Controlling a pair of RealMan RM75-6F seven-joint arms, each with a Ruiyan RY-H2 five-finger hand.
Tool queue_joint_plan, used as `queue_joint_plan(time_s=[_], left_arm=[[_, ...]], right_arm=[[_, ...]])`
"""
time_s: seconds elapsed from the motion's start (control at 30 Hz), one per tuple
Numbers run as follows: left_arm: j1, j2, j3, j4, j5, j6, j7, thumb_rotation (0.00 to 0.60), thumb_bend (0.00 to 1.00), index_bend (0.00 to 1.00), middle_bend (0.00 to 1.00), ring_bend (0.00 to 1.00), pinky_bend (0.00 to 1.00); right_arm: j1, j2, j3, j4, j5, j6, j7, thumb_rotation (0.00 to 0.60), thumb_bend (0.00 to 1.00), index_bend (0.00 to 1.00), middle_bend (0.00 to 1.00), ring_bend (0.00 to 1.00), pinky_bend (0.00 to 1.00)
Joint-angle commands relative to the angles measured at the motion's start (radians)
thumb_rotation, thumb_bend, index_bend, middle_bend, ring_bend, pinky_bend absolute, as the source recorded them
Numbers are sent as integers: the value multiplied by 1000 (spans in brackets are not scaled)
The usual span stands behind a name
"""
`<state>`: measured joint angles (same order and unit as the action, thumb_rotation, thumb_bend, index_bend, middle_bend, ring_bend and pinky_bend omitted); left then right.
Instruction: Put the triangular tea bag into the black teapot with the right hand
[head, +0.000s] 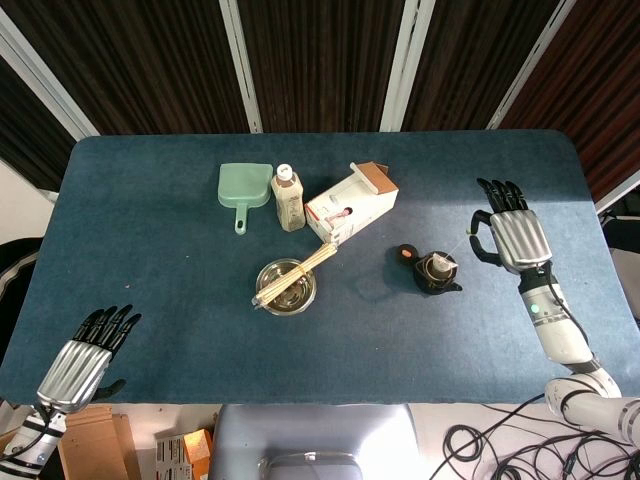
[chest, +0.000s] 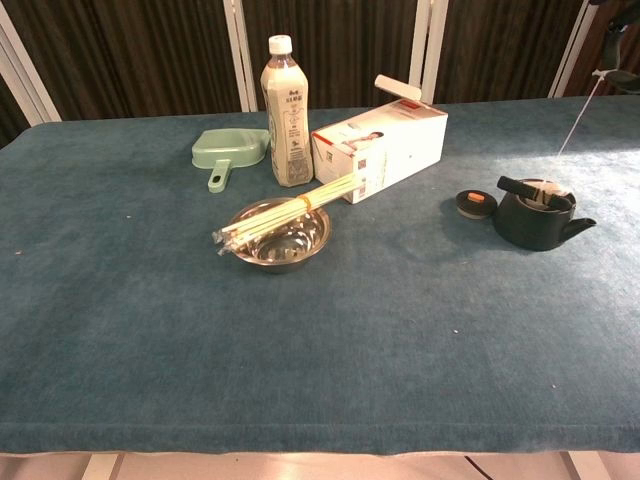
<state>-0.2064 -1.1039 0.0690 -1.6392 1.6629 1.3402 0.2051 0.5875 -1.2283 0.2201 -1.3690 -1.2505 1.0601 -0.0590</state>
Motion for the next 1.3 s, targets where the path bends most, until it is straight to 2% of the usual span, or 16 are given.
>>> queue_joint_plan(time_s=[0.03,0.17,0.27,0.3,0.37,0.4,0.47,0.5,0.63,0.77,0.9,1.07,1.17,1.3], left_arm=[[5,-4,5,8,6,8,-2,600,19,0,22,0,102],[21,-12,14,32,13,29,-9,600,19,0,22,0,102],[33,-23,19,56,18,47,-21,600,19,0,22,0,102],[37,-27,21,65,21,54,-27,600,20,0,22,0,102],[47,-39,25,90,28,71,-48,600,19,0,22,0,102],[51,-44,26,101,30,77,-55,600,19,0,22,0,101],[61,-50,29,121,31,93,-70,600,19,0,22,0,101],[66,-52,30,128,32,102,-74,600,19,0,22,0,102],[95,-63,32,155,45,157,-86,600,20,0,22,0,102],[125,-83,40,187,72,221,-119,600,19,0,22,0,102],[159,-104,46,214,83,277,-156,600,20,0,22,0,102],[206,-150,44,262,80,348,-202,600,23,0,22,0,102],[219,-177,47,306,84,365,-238,600,24,0,22,0,101],[226,-181,47,325,78,360,-233,600,25,0,22,0,102]], right_arm=[[-3,-17,-15,25,-9,-6,1,600,473,693,40,0,0],[-11,-43,-42,67,-19,-17,-6,600,473,681,40,0,0],[-17,-58,-65,93,-3,-50,-30,600,472,595,41,0,0],[-18,-60,-71,96,6,-63,-38,600,472,520,41,0,0],[-23,-65,-79,98,20,-78,-52,600,440,293,23,0,0],[-26,-66,-80,97,25,-79,-56,600,385,151,8,0,0],[-35,-62,-82,82,29,-72,-60,600,295,29,0,0,0],[-40,-56,-82,70,25,-64,-58,600,254,1,0,0,0],[-83,-4,-93,-27,-28,27,-56,600,196,0,0,0,0],[-175,72,-147,-161,-142,188,-72,600,191,0,0,0,0],[-284,119,-203,-243,-220,347,-119,600,192,0,0,0,0],[-414,89,-263,-215,-262,486,-129,600,191,0,0,0,0],[-458,47,-275,-164,-258,513,-104,600,191,0,0,0,0],[-475,43,-281,-151,-281,521,-110,600,191,0,0,0,0]])
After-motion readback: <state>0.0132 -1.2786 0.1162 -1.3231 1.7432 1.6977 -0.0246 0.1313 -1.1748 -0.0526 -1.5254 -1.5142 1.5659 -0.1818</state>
